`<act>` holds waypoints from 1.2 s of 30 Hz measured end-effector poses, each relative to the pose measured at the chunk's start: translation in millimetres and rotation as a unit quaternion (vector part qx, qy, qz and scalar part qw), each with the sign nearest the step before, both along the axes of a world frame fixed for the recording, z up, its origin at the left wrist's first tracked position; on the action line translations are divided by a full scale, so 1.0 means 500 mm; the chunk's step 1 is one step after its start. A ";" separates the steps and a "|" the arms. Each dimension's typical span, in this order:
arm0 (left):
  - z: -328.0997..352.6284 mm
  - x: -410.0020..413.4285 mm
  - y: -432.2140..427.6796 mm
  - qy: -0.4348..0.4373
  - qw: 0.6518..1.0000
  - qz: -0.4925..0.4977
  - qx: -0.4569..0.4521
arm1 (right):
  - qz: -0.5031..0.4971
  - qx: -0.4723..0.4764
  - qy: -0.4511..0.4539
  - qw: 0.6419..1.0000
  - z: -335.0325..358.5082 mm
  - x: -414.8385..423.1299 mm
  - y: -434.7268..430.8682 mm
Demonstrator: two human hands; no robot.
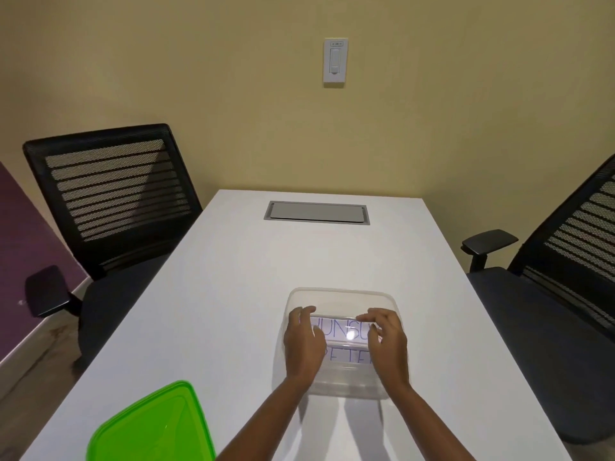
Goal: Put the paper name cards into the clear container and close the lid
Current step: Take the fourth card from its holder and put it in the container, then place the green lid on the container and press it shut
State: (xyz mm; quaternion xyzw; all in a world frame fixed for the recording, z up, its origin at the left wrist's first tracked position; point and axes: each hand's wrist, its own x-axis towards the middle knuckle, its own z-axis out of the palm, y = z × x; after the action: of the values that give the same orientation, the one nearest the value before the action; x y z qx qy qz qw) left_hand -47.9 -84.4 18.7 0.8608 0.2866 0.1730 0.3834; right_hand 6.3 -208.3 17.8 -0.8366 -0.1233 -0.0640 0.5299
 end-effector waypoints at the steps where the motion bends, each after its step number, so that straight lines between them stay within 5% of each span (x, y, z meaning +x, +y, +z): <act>1: -0.004 -0.021 -0.003 0.006 0.998 -0.019 0.052 | 0.009 -0.003 -0.016 1.000 0.002 -0.016 0.000; 7: -0.002 -0.151 0.013 0.047 0.955 -0.069 0.284 | 0.109 -0.052 -0.054 0.991 -0.012 -0.122 0.011; 14: -0.042 -0.280 0.046 0.104 0.942 -0.026 0.319 | 0.213 -0.103 0.003 0.972 -0.055 -0.236 0.052; 20: -0.083 -0.382 0.085 0.275 0.943 0.078 0.168 | 0.321 -0.199 0.101 0.920 -0.098 -0.324 0.091; 25: -0.112 -0.470 0.121 0.329 0.928 0.160 0.070 | 0.363 -0.248 0.169 0.882 -0.114 -0.384 0.134; 36: -0.115 -0.560 0.154 0.260 0.897 0.311 -0.175 | 0.324 -0.266 0.305 0.855 -0.132 -0.444 0.196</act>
State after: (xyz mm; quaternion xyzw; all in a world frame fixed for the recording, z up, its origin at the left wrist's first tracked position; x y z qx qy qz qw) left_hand -327.9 -7.5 -38.6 0.6612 0.6549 0.0005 0.3658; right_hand -215.5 -110.2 -48.0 -0.8359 -0.2320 0.4048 0.2890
